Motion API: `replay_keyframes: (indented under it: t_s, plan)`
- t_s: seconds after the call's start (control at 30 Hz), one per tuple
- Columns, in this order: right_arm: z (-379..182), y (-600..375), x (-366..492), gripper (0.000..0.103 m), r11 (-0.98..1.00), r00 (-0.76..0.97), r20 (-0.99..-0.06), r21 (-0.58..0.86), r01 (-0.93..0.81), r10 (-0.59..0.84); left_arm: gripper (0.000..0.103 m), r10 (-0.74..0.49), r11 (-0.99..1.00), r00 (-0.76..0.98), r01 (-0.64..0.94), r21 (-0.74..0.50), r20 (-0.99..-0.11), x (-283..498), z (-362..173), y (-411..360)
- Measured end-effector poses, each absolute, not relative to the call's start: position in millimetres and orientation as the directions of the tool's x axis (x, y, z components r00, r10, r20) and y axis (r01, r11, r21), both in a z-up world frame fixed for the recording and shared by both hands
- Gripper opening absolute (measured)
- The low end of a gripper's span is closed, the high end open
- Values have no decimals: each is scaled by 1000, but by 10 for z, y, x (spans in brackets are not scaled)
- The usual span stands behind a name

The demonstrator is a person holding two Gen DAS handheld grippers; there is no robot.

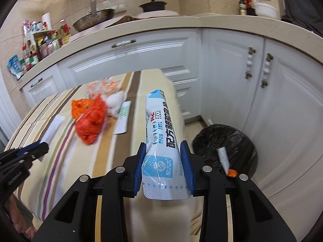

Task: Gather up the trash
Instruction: 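Grasp the thin white packet with the left gripper, then drop the blue-printed tube into the bin with the right gripper while the left drops the white packet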

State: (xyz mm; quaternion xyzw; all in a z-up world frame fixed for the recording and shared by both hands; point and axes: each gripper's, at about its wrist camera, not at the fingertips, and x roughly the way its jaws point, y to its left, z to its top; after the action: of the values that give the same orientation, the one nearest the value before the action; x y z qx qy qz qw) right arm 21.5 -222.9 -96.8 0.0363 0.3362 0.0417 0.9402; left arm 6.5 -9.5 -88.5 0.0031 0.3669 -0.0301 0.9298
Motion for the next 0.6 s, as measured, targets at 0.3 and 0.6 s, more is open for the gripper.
replay_keyframes:
  t_s: [0.3, 0.6]
  plan:
    - [-864, -2773, 269, 35, 995, 799, -601, 65, 70, -17, 13, -152, 983, 750, 182, -21, -644, 259, -719, -763]
    - [-907, -3278, 411, 35, 987, 795, -598, 42, 154, -99, 13, -218, 962, 731, 274, -14, -647, 604, -768, -1560]
